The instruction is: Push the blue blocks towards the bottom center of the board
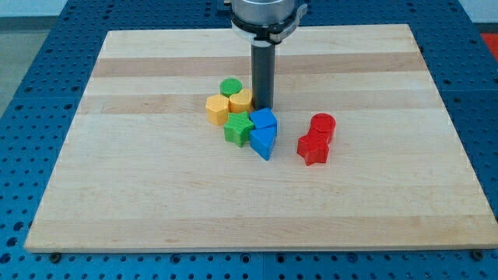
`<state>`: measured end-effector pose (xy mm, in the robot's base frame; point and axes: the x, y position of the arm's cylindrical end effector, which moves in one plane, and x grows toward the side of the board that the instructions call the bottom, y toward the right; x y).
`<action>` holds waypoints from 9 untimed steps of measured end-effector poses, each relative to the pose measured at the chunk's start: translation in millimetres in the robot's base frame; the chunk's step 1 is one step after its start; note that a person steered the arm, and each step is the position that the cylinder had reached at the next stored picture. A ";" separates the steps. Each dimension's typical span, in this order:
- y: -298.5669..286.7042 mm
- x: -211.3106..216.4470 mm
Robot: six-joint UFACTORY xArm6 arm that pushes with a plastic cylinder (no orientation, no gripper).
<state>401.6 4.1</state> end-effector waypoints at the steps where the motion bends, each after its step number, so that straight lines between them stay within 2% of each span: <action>1: 0.0 10.4; 6: 0.0 89.3; 9: -2.0 99.8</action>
